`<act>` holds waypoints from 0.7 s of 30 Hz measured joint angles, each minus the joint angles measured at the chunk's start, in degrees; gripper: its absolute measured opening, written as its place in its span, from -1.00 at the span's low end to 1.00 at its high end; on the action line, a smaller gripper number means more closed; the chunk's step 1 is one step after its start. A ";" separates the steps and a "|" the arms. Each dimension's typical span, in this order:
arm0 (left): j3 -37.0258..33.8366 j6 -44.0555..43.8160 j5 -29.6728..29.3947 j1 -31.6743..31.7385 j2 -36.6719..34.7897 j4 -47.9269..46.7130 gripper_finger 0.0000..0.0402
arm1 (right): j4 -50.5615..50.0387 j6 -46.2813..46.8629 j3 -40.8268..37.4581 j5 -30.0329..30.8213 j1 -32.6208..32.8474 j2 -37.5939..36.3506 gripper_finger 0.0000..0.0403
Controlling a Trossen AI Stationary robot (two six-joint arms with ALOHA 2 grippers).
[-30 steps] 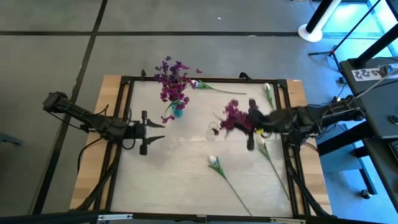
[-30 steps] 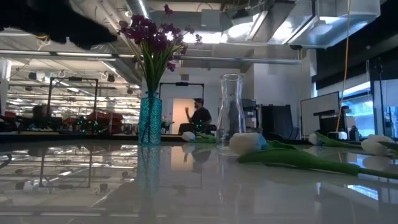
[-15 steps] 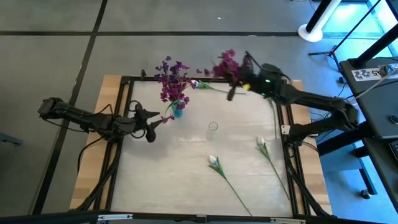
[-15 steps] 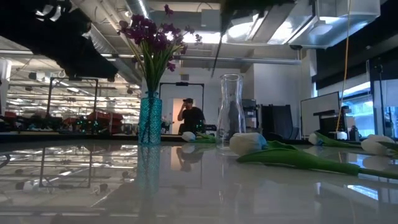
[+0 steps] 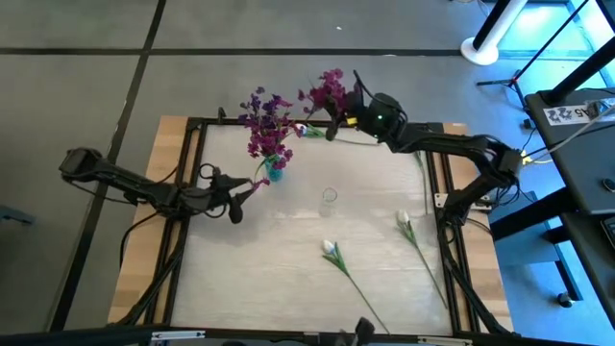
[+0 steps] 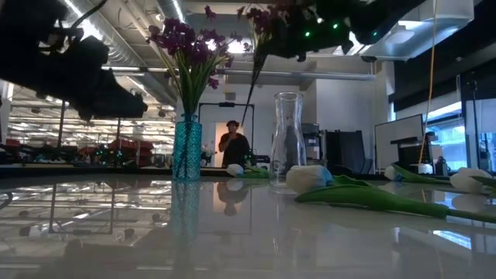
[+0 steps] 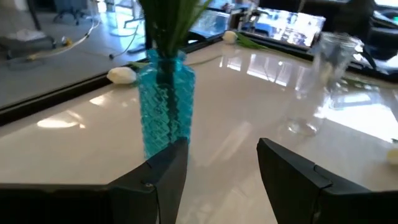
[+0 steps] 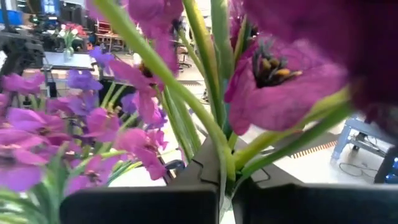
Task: Sort flowers into vase by color
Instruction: Put the purple flowers into the blue flower vase
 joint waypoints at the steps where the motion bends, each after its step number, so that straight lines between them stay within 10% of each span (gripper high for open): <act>1: -0.75 1.00 0.05 -0.37 0.26 1.36 -0.05 | 1.11 0.17 0.00 0.56 -0.32 0.92 -0.96; 21: -0.39 -1.39 -0.27 5.04 10.20 7.93 -0.05 | 18.32 10.69 0.00 -6.48 4.12 14.14 -0.96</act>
